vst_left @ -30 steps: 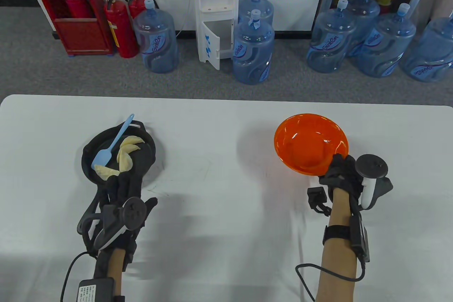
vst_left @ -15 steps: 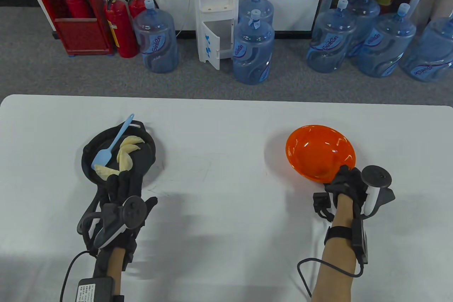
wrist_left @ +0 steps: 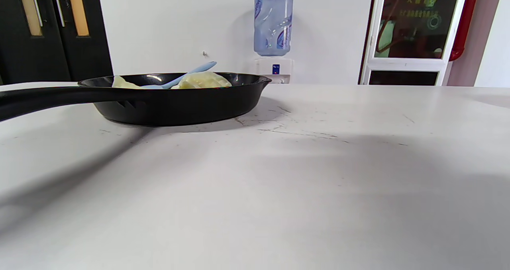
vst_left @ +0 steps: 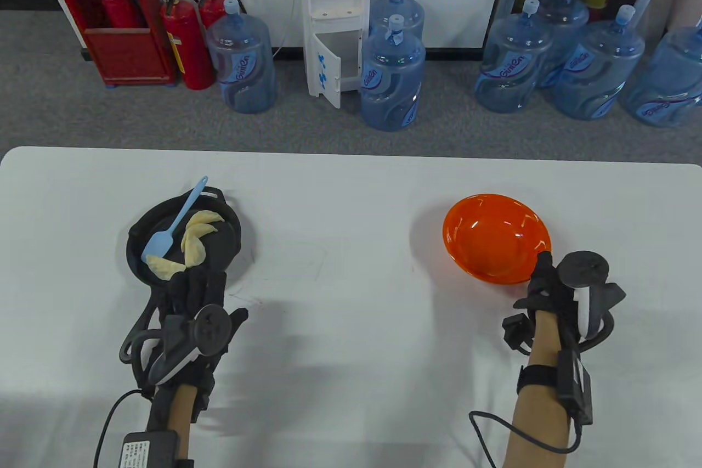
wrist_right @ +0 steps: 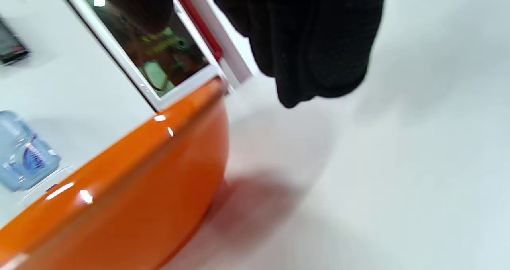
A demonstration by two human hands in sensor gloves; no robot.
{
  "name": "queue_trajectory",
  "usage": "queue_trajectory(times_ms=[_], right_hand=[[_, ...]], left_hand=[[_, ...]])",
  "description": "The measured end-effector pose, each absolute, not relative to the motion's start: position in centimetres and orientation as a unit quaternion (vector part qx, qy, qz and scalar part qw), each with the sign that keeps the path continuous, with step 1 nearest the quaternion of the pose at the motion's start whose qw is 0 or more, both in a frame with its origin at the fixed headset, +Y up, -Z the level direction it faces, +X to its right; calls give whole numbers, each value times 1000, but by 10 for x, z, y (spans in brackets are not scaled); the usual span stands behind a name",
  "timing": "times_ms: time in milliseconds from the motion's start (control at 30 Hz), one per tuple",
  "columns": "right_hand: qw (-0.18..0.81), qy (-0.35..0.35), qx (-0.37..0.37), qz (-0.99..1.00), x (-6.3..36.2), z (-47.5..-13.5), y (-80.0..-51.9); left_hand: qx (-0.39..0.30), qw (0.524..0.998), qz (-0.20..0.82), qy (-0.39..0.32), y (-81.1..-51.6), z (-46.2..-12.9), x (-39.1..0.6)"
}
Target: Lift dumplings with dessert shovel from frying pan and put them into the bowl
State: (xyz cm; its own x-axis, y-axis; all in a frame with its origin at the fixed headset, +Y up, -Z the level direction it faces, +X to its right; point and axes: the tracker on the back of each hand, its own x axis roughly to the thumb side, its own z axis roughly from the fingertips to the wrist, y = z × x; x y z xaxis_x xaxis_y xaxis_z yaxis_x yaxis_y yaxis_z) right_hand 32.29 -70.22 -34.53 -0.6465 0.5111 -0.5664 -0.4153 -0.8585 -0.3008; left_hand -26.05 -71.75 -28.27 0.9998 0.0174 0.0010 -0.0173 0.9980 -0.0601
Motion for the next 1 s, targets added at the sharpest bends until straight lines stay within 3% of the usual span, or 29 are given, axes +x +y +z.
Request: queue_trajectory(times_ms=[167, 300, 533, 767, 1000], right_hand=[[233, -125, -248, 932, 299, -318, -668], [226, -139, -170, 949, 269, -298, -661], [168, -104, -42, 979, 211, -274, -680], [82, -99, 15, 992, 180, -270, -718], [83, -97, 32, 991, 180, -267, -720]], left_hand=[[-33, 999, 29, -18, -714, -278, -253], [-31, 999, 28, -30, -714, -276, -247], [-35, 999, 14, -35, -716, -276, -243], [-49, 998, 11, -24, -723, -279, -246], [-53, 999, -10, -5, -728, -283, -246]])
